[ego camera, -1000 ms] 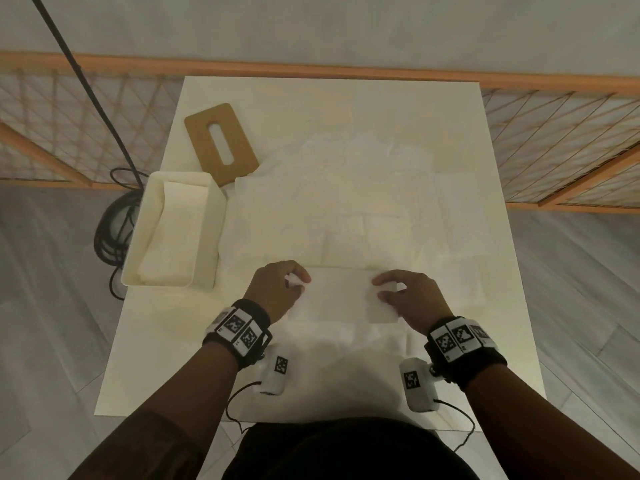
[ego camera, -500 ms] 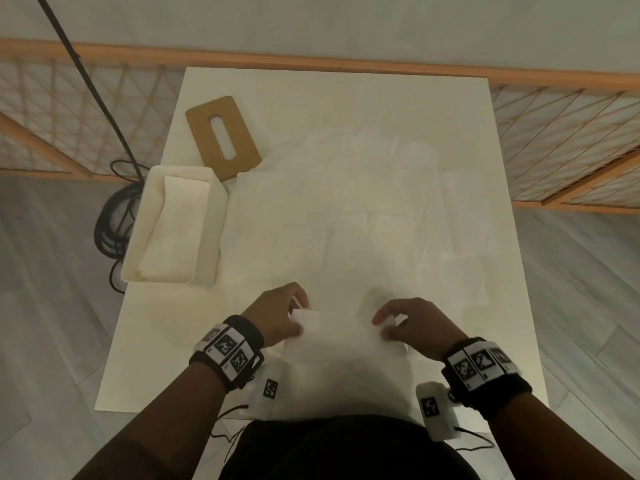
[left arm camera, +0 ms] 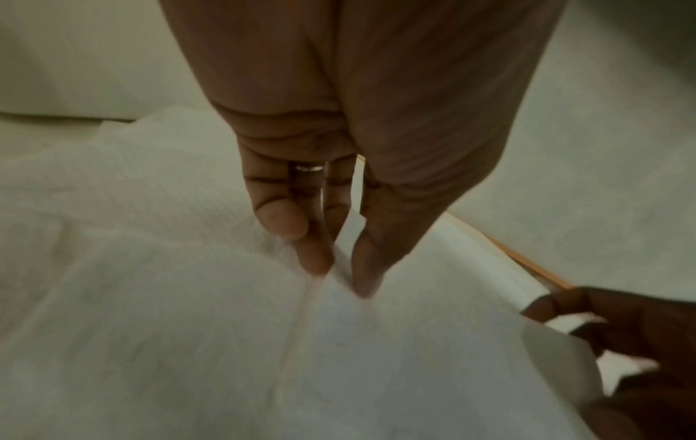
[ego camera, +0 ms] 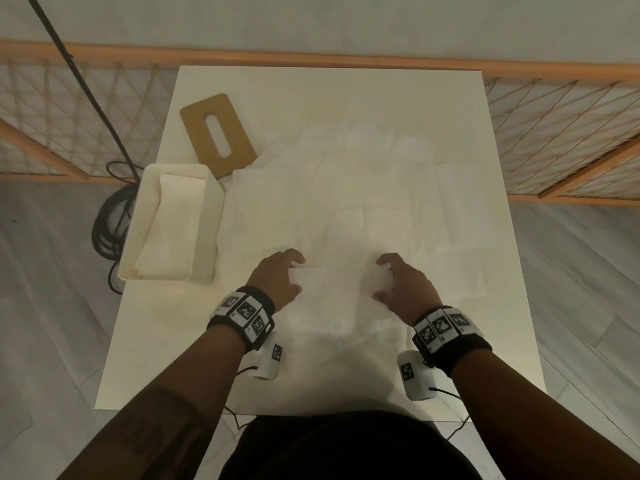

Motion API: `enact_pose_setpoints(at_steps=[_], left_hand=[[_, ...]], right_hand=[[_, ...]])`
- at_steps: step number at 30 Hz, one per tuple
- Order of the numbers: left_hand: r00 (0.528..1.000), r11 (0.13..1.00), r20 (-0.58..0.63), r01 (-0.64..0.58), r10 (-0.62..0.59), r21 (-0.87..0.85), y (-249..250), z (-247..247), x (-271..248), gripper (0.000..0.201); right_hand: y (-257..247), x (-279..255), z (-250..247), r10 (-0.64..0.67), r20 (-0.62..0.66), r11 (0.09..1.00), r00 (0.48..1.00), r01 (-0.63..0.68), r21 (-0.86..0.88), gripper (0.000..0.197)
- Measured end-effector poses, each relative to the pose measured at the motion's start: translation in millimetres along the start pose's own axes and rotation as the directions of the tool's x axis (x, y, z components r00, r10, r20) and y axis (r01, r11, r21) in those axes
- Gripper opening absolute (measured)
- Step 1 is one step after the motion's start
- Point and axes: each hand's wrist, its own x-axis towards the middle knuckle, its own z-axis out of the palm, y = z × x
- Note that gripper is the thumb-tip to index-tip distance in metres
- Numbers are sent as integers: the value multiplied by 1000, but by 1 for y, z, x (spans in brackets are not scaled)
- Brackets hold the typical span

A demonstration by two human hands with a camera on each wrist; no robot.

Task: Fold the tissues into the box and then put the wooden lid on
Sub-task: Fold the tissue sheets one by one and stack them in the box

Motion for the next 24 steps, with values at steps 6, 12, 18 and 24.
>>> enact_pose_setpoints(at_steps=[6,12,18,24], left_hand=[[999,994,14,-38,36,98,-4,4,3,44],[998,986,-5,-59,60,154,0,6,5,37],[995,962,8,-98,99,256,11,9,8,26],[994,963,4,-106,108,248,12,15,13,21]], right_hand=[[-5,2,2,-55,-50,991,997,49,-121,50],[-43,25,-11,-213,-135,972,968,196,-132,38],[-98,71,-2,-339,47,901,940,339,-271,58],[-109,84,0,-332,47,855,942,322,-407,42]])
